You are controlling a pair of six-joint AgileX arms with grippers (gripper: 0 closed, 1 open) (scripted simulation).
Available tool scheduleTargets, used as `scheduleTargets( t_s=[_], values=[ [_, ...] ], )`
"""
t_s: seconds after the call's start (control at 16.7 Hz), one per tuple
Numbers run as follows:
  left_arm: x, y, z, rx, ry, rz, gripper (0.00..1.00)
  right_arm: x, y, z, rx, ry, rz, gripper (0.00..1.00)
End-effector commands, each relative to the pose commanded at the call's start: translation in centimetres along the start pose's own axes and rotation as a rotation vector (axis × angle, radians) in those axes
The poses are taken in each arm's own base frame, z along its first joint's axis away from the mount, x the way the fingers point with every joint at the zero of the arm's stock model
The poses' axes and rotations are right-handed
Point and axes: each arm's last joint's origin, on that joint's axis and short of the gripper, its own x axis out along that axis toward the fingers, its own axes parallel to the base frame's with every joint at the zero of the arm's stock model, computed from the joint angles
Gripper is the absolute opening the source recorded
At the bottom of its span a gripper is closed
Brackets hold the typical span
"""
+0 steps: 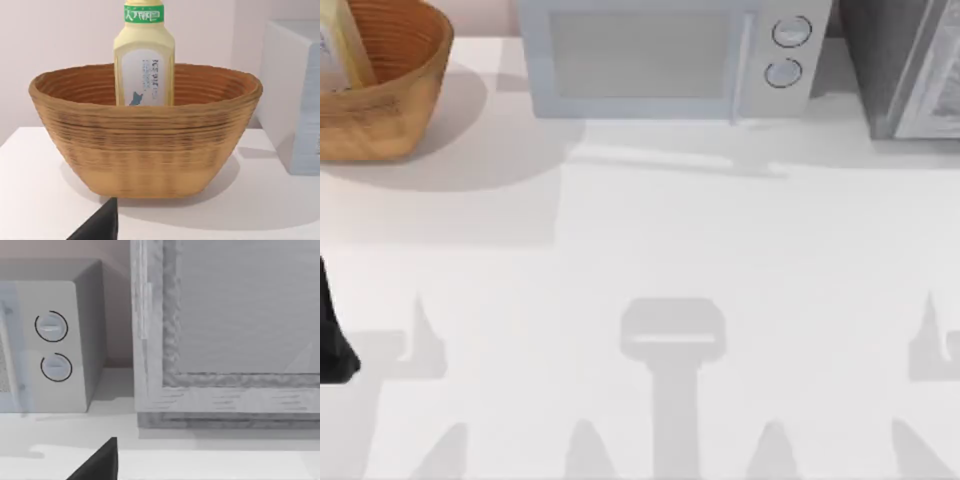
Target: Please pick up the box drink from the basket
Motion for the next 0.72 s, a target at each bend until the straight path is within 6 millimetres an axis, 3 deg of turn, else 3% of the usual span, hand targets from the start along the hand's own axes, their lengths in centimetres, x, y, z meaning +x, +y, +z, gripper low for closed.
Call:
scheduleTargets(
  t_s=[0.36,0.72],
  values=[
    [0.5,0.1,0.7,-0.008,0.027,-0.001,1.00,0.0,0.0,0.0,0.000,0.000,0.000,1.00],
    [3.9,0.3,5.0,-0.018,0.030,-0.011,1.00,0.0,0.0,0.0,0.000,0.000,0.000,1.00]
  ],
)
